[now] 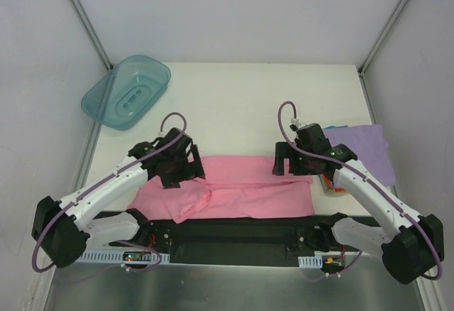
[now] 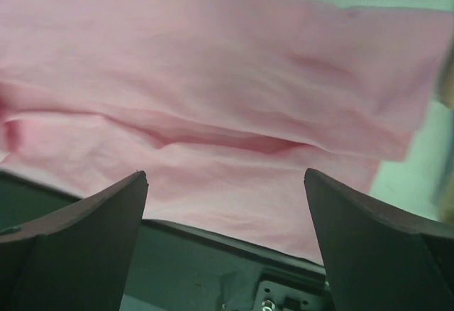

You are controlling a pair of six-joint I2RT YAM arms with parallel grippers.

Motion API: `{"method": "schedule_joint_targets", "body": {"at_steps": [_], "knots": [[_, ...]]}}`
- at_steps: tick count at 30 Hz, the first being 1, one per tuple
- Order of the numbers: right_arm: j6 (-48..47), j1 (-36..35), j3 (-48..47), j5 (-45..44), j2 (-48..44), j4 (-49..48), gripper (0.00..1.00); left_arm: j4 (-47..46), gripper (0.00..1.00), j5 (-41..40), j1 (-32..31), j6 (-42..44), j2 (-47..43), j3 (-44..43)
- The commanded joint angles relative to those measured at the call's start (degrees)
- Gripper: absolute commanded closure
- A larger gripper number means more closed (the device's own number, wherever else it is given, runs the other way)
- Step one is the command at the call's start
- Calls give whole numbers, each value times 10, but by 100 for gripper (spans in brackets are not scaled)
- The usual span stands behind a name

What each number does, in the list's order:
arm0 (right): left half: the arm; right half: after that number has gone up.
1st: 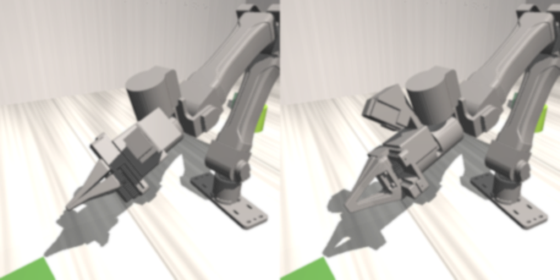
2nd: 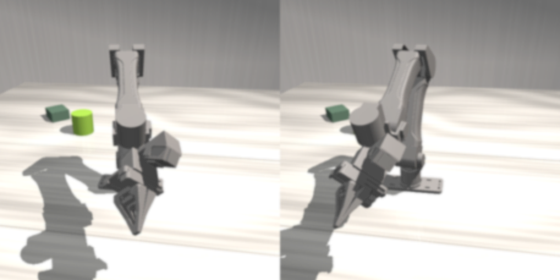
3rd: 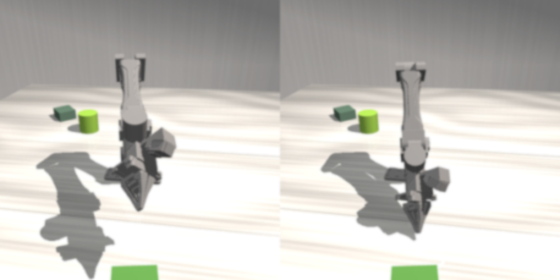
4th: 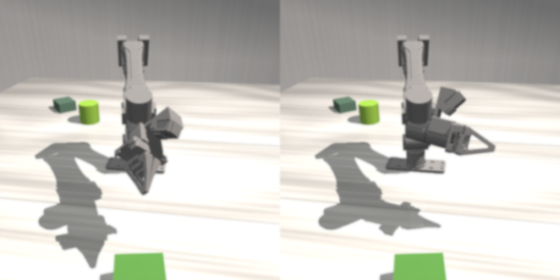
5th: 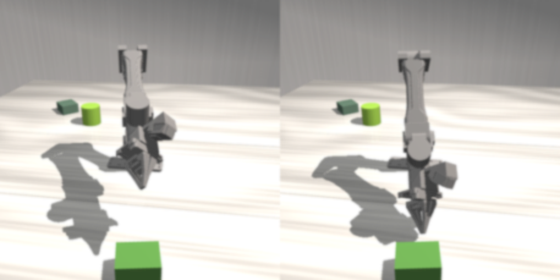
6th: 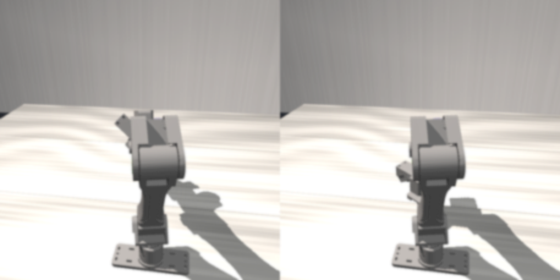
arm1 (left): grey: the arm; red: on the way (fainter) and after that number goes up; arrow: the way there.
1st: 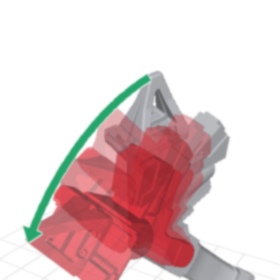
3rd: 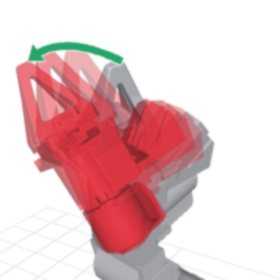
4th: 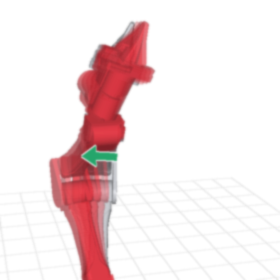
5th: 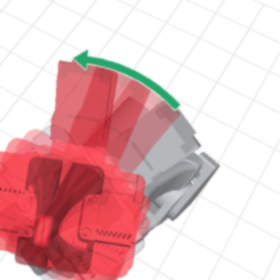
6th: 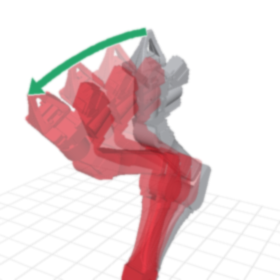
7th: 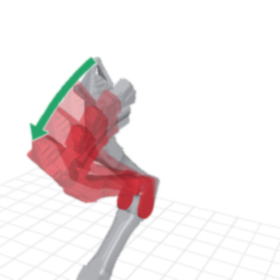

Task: Fold and stack the t-shirts
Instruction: Fold the other side of the tshirt into a rectangle

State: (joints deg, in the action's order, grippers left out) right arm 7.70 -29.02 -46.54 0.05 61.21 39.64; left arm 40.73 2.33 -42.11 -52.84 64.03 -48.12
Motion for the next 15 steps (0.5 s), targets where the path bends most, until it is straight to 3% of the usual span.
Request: {"method": "schedule_joint_targets", "body": {"at_steps": [1,6,9,14,15], "knots": [[-16,-6,19,176,-21,-118,4,126,7,-96,95,-5,-44,20],[8,-32,9,221,-5,-209,3,115,8,-165,211,3,-108,62],[23,-105,-20,232,64,-272,3,57,12,-167,270,32,-110,79],[49,-177,-165,191,219,-247,1,-4,35,-114,346,25,-65,106],[59,-190,-185,197,267,-247,4,-14,35,-110,350,27,-51,109]]}}
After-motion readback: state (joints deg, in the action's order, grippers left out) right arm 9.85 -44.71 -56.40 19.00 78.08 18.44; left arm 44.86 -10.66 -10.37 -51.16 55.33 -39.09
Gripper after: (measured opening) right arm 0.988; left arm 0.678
